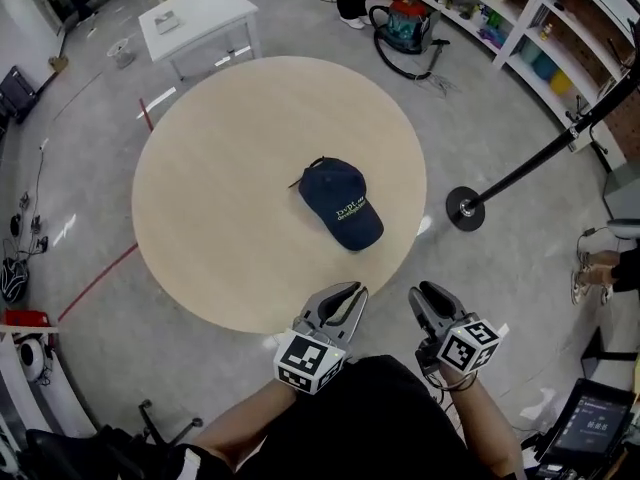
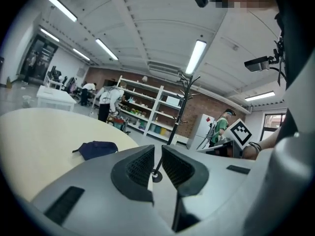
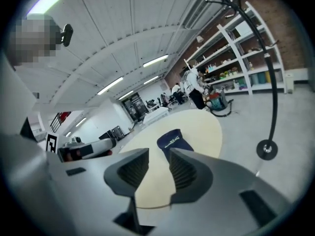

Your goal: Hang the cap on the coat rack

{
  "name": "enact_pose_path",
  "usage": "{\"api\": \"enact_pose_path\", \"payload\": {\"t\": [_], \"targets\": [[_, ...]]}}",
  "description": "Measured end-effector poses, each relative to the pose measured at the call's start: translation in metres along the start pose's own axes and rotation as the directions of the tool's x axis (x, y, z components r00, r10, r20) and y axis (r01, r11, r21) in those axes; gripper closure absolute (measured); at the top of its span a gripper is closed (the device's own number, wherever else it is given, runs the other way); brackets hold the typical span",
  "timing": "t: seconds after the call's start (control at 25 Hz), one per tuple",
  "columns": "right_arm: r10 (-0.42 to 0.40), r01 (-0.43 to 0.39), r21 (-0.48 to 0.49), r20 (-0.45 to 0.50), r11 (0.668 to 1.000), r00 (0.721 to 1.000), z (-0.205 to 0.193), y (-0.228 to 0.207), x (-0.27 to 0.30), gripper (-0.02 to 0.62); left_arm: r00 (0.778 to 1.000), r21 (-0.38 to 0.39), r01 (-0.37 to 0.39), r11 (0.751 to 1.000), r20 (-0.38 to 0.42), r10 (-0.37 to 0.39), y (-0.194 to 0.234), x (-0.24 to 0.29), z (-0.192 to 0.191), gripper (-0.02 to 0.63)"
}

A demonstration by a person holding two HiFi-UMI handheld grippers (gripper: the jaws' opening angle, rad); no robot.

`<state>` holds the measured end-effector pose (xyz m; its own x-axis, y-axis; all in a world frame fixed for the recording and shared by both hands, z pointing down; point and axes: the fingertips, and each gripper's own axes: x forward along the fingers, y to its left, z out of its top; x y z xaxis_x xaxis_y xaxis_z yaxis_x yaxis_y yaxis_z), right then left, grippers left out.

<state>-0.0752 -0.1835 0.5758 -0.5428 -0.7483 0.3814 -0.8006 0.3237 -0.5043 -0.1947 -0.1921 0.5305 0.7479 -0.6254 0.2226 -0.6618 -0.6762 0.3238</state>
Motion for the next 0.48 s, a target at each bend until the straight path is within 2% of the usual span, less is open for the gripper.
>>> {"api": "enact_pose_path", "payload": {"t": [0.04, 0.2, 0.32, 0.48], "targets": [[-0.004, 0.004, 0.032, -0.011, 0.999, 1.000, -0.001, -0.007, 0.011, 0.481, 1.000, -0.006, 0.007, 1.000, -0.013, -0.007, 0.008, 0.002, -0.002, 0.557], [-0.008, 0.017, 0.202, -0.044, 0.979, 0.999, -0.012, -0.031, 0.052, 0.451, 0.996, -0.027, 0.001, 1.000, -0.088, -0.003, 0.039, 0.001, -0.016, 0.529], [-0.005, 0.029, 0.340, -0.073, 0.940, 0.997, -0.030, -0.051, 0.081, 0.448, 0.993, -0.031, -0.021, 0.999, -0.115, 0.018, 0.052, -0.004, -0.018, 0.515], [0.009, 0.037, 0.494, -0.091, 0.869, 0.996, -0.050, -0.071, 0.122, 0.448, 0.990, -0.026, -0.074, 0.997, -0.124, 0.070, 0.067, -0.005, -0.011, 0.515]]}}
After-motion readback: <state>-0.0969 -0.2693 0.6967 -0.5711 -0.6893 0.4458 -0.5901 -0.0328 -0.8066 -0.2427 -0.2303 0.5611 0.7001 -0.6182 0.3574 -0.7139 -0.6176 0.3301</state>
